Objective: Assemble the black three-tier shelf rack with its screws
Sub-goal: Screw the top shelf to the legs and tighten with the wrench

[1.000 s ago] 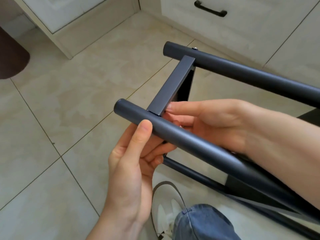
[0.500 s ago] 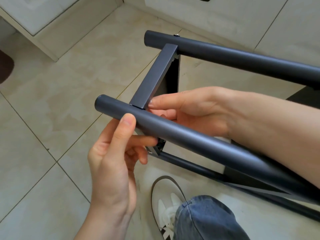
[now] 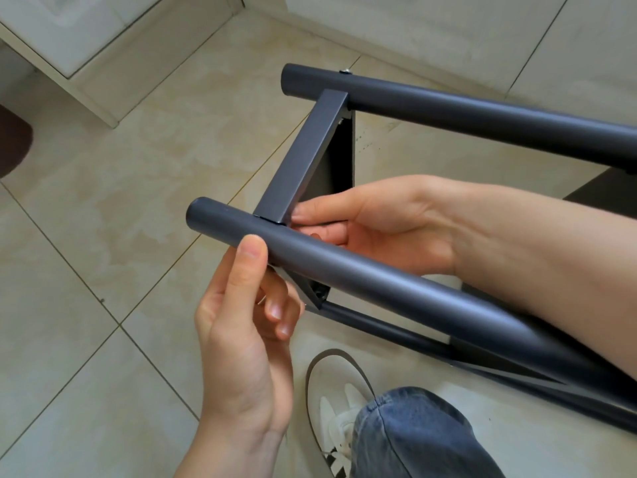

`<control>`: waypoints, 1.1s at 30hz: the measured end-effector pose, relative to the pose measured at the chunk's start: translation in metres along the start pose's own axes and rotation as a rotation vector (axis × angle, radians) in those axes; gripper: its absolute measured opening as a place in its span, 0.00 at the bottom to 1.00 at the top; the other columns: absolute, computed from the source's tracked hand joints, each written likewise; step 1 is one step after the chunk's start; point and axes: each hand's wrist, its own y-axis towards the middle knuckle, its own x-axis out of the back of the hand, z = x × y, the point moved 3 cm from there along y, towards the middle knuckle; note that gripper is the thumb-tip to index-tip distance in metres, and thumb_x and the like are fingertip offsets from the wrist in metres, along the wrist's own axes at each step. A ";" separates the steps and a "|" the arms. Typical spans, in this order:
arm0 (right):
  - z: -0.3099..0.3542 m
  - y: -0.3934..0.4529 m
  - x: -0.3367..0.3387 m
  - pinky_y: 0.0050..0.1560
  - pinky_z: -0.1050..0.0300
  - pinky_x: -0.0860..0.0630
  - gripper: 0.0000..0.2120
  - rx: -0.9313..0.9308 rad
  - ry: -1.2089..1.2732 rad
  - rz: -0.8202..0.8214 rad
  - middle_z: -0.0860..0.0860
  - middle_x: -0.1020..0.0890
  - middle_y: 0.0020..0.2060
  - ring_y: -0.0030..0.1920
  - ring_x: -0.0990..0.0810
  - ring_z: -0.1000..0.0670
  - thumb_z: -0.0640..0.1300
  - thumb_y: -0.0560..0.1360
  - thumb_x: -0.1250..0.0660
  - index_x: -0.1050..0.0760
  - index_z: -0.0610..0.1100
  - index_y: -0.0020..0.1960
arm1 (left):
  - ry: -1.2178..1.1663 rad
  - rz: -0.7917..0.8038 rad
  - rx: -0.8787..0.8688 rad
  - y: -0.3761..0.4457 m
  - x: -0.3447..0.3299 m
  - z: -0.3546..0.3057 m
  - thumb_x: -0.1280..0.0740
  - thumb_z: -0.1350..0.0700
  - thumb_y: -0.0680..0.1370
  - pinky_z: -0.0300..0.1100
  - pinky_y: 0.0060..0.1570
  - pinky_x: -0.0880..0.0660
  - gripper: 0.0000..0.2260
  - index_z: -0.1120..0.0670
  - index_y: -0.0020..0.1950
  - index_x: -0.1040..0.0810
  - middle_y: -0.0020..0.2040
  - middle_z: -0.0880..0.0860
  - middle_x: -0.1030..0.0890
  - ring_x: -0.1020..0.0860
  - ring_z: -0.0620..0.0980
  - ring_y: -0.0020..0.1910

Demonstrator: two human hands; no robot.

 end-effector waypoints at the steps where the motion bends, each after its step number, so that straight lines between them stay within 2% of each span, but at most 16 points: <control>1: 0.001 -0.001 0.001 0.38 0.62 0.20 0.11 0.002 -0.001 -0.001 0.48 0.21 0.37 0.37 0.23 0.52 0.43 0.62 0.30 0.22 0.44 0.45 | -0.001 0.002 -0.002 0.000 0.000 0.000 0.27 0.41 0.67 0.40 0.30 0.42 0.11 0.48 0.38 0.17 0.24 0.46 0.37 0.39 0.44 0.24; 9: 0.002 -0.004 -0.002 0.35 0.64 0.21 0.10 0.004 -0.041 -0.010 0.48 0.21 0.38 0.36 0.23 0.53 0.42 0.64 0.31 0.23 0.43 0.45 | -0.007 0.001 0.000 0.001 0.002 0.002 0.27 0.41 0.67 0.40 0.29 0.41 0.12 0.49 0.38 0.18 0.25 0.46 0.37 0.39 0.44 0.24; 12: 0.002 -0.003 -0.003 0.34 0.63 0.21 0.02 0.022 -0.046 -0.010 0.47 0.22 0.38 0.36 0.23 0.52 0.39 0.74 0.32 0.24 0.44 0.46 | -0.015 0.004 0.002 0.000 0.003 0.002 0.27 0.41 0.67 0.38 0.28 0.40 0.12 0.48 0.40 0.15 0.25 0.46 0.37 0.38 0.44 0.24; 15: 0.003 -0.002 -0.002 0.36 0.62 0.21 0.06 0.086 -0.051 -0.045 0.47 0.23 0.38 0.35 0.23 0.52 0.37 0.77 0.35 0.25 0.44 0.43 | -0.013 0.019 0.000 0.001 0.004 0.000 0.27 0.42 0.67 0.35 0.27 0.36 0.09 0.47 0.37 0.16 0.24 0.45 0.36 0.37 0.43 0.23; 20: 0.005 -0.003 0.000 0.35 0.63 0.21 0.07 0.093 -0.075 -0.036 0.48 0.23 0.34 0.32 0.24 0.53 0.35 0.76 0.34 0.23 0.43 0.40 | -0.006 0.023 0.004 0.002 0.007 -0.002 0.27 0.43 0.66 0.35 0.28 0.36 0.10 0.48 0.30 0.21 0.25 0.44 0.36 0.37 0.43 0.23; 22: 0.005 -0.003 -0.001 0.36 0.63 0.21 0.04 0.088 -0.093 -0.038 0.48 0.23 0.34 0.33 0.24 0.53 0.36 0.72 0.32 0.22 0.43 0.40 | -0.005 0.027 -0.001 0.001 0.006 -0.002 0.28 0.43 0.67 0.35 0.28 0.37 0.11 0.48 0.29 0.22 0.25 0.44 0.36 0.37 0.43 0.23; 24: 0.002 -0.002 -0.002 0.36 0.64 0.22 0.06 0.077 -0.110 -0.047 0.48 0.23 0.34 0.33 0.24 0.53 0.38 0.67 0.30 0.23 0.43 0.43 | -0.009 0.031 -0.007 0.001 0.005 -0.002 0.28 0.43 0.67 0.34 0.27 0.36 0.11 0.48 0.29 0.22 0.24 0.44 0.36 0.37 0.43 0.23; 27: -0.001 0.000 -0.002 0.35 0.64 0.22 0.05 0.076 -0.114 -0.059 0.47 0.22 0.34 0.33 0.24 0.53 0.39 0.69 0.30 0.23 0.43 0.44 | -0.014 0.027 -0.005 0.001 0.006 0.000 0.28 0.43 0.67 0.35 0.28 0.36 0.10 0.48 0.31 0.20 0.24 0.44 0.36 0.37 0.43 0.23; 31: -0.001 -0.001 -0.002 0.44 0.58 0.22 0.07 0.057 -0.139 -0.057 0.48 0.20 0.36 0.37 0.23 0.51 0.43 0.65 0.29 0.22 0.45 0.43 | -0.017 0.025 -0.003 0.001 0.007 0.000 0.28 0.43 0.67 0.35 0.27 0.37 0.10 0.48 0.31 0.20 0.24 0.44 0.36 0.37 0.43 0.23; 33: -0.001 -0.002 -0.003 0.38 0.61 0.21 0.03 0.011 -0.130 -0.038 0.51 0.20 0.31 0.32 0.21 0.53 0.44 0.67 0.29 0.22 0.45 0.38 | -0.021 0.024 -0.002 0.001 0.006 0.001 0.28 0.43 0.67 0.35 0.27 0.37 0.10 0.48 0.32 0.19 0.24 0.44 0.36 0.37 0.43 0.23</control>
